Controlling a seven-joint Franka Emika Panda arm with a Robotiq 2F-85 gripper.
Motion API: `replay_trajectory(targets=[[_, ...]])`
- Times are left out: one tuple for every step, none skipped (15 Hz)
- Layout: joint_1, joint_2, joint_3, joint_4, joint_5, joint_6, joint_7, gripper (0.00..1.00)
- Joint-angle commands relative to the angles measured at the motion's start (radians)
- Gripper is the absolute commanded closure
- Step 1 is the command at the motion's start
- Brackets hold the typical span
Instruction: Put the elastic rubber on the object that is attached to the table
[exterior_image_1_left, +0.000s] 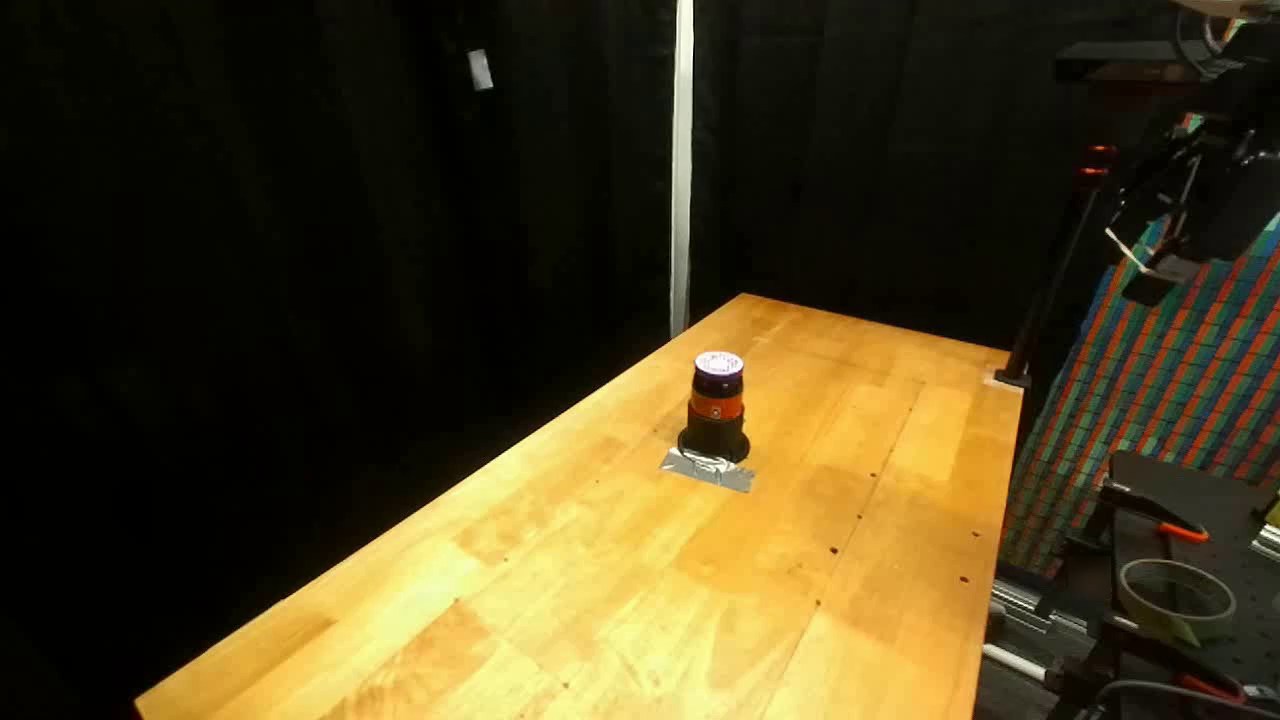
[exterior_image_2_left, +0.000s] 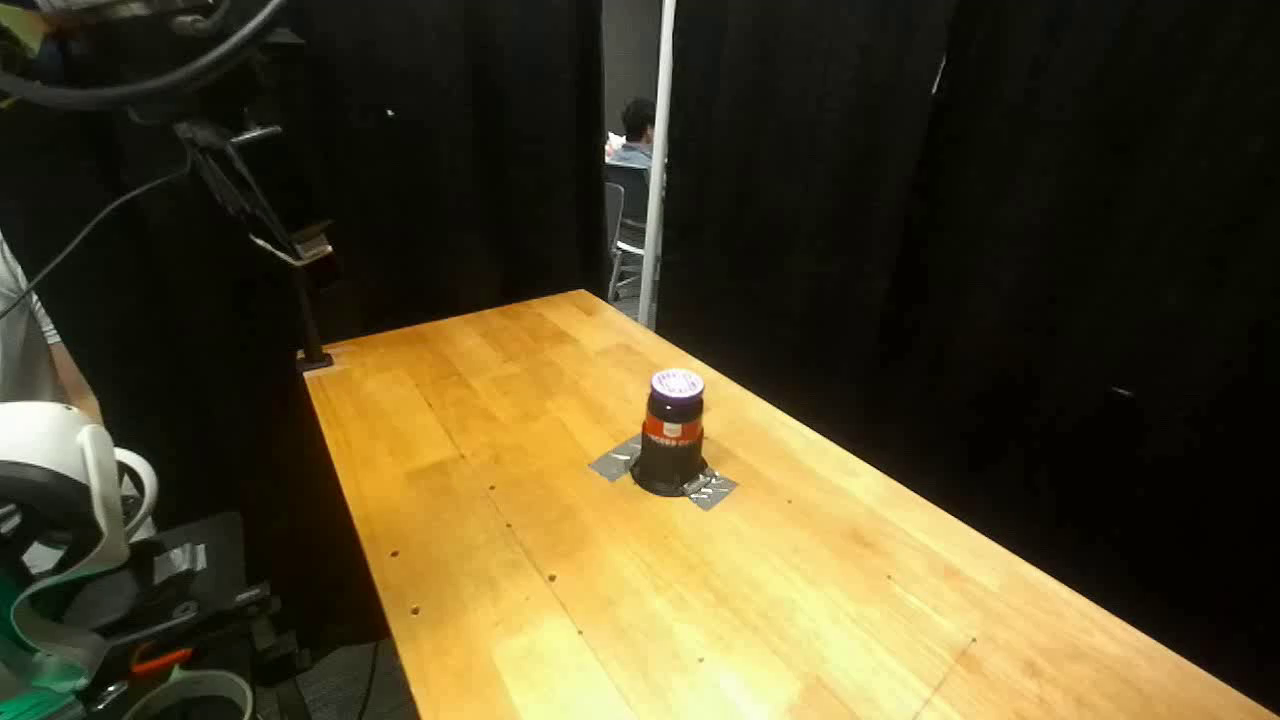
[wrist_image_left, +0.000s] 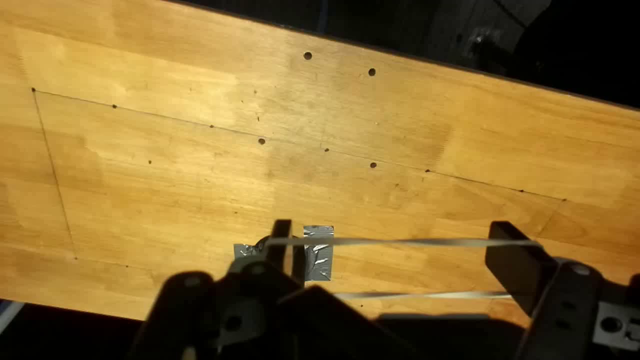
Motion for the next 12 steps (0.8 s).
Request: replay_trajectory(targets=[[0.002,0.001,-0.002,0.003,-0.002,-0.004,0.002,0.00],[0.002,0.002,-0.002,0.003,-0.002,-0.004,0.002,0.00],[0.002,0.002,-0.002,0.003,-0.002,-0.004,0.002,0.00],[0.002,0.002,-0.002,0.003,-0.002,-0.005,0.002,0.00],[0.002,0.002,-0.002,0.003,-0.002,-0.005,0.002,0.00],[0.002,0.002,-0.002,0.003,-0.002,-0.005,0.002,0.00],[0.002,0.002,-0.002,0.003,-0.002,-0.005,0.002,0.00],[-0.009,0.034,0.009,0.035,-0.019,-0.022,0.003,0.00],[-0.023,0.084,0.016,0.086,-0.039,-0.043,0.005,0.00],[-0.038,0.126,0.021,0.130,-0.059,-0.055,0.008,0.00],[-0.053,0.184,0.022,0.185,-0.078,-0.063,0.009,0.00],[-0.067,0.248,0.023,0.240,-0.096,-0.064,0.009,0.00]])
